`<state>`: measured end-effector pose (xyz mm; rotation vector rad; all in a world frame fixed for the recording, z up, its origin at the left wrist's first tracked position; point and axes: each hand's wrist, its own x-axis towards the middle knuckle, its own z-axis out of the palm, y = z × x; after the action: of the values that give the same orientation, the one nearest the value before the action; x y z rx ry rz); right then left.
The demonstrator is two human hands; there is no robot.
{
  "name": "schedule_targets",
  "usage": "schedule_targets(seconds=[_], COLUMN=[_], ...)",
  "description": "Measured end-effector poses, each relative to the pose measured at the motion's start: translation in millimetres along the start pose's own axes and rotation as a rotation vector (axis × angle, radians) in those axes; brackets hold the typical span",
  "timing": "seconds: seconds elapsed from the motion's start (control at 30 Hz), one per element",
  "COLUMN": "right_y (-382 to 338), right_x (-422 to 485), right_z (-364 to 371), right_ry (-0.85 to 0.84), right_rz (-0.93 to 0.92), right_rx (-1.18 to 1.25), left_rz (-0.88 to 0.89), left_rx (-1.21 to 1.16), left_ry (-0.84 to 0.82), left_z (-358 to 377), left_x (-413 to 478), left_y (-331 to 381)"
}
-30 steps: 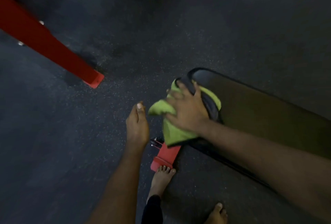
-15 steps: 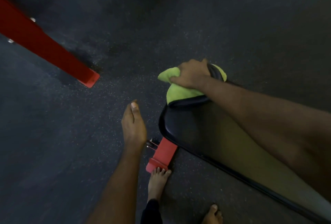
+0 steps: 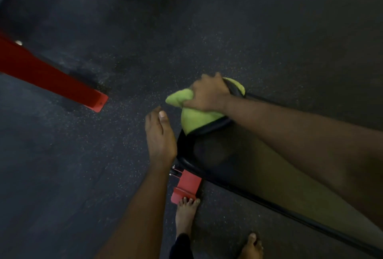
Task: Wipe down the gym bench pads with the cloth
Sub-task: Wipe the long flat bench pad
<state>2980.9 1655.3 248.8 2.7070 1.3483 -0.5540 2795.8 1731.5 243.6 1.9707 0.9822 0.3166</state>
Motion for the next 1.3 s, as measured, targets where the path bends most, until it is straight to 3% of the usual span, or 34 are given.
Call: schedule_targets(seconds=[0.17,0.3,0.43,0.57,0.7,0.8,1.0,1.2,1.3], right_y=[51,94,149,142,100,109,200,305,320], right_x=[2,-35,-123,-120,-55,-61,-179,-334,-355], right_z=[14,26,36,35,27,33,72,98,101], right_ry=[0.074,0.070,-0.013,0.002,0.045,0.096,0.114,0.043,0.043], right_rz=[0.287,0.512,0.715,0.738,0.557,0.489,0.557,0.767,0.818], right_rx=[0.398,0.523,0.546,0.468,0.459,0.487,0.457,0.484,0.459], left_rz=[0.040,0.058,0.026,0.044,0.137,0.228,0.412,0.523,0.523], left_rx=[-0.067,-0.033,0.026,0.068,0.116,0.184,0.546,0.662,0.630], left_ry=[-0.271,-0.495,-0.580,-0.589,-0.499,-0.456,-0.429,-0.539,-0.610], left_z=[25,38,40,41,49,67,145,226,252], left_x=[23,45,60,61,61,55,9,-55,-81], left_y=[30,52,58,60,65,77,120,159,170])
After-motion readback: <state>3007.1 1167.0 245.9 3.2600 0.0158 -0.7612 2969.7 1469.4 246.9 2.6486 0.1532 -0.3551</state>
